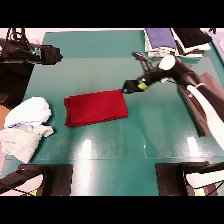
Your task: Fold the shirts.
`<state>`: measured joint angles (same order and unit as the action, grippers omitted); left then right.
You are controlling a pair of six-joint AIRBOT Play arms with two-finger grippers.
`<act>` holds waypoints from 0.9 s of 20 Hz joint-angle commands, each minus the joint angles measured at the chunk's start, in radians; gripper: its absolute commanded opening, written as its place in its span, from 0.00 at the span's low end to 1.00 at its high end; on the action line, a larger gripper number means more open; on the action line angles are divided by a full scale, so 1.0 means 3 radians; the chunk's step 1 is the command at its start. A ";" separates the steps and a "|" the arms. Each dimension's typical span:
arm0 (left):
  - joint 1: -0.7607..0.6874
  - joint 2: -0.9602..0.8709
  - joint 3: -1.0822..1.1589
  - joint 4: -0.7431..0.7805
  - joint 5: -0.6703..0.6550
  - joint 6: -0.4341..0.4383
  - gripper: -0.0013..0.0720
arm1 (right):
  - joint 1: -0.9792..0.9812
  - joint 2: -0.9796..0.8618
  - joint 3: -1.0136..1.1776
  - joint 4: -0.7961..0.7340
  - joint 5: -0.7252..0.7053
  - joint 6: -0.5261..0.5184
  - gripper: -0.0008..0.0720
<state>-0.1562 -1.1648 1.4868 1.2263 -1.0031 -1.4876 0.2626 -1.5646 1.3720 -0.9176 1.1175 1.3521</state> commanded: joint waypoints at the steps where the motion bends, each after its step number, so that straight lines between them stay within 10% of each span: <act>1: -0.0036 -0.0014 -0.0013 -0.0023 -0.0003 0.0015 0.05 | -0.0341 0.0050 -0.0688 0.0409 -0.0314 0.0027 0.89; 9: -0.0036 -0.0017 -0.0013 -0.0025 -0.0009 0.0014 0.05 | 0.0340 -0.0900 -0.0173 0.1349 -0.0407 -0.0263 0.76; 14: -0.0151 -0.0017 -0.0013 -0.0055 -0.0039 0.0080 0.05 | 0.0628 -0.1120 0.0303 0.1338 -0.0524 -0.0328 0.06; 18: -0.0603 -0.0017 -0.0011 0.0058 0.0090 0.0088 0.05 | 0.0287 -0.0797 0.0468 0.0979 -0.0538 -0.0223 0.04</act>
<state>-0.2646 -1.1694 1.4834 1.2232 -0.9989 -1.4681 0.3962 -1.8500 1.4731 -0.5644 0.9703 1.2655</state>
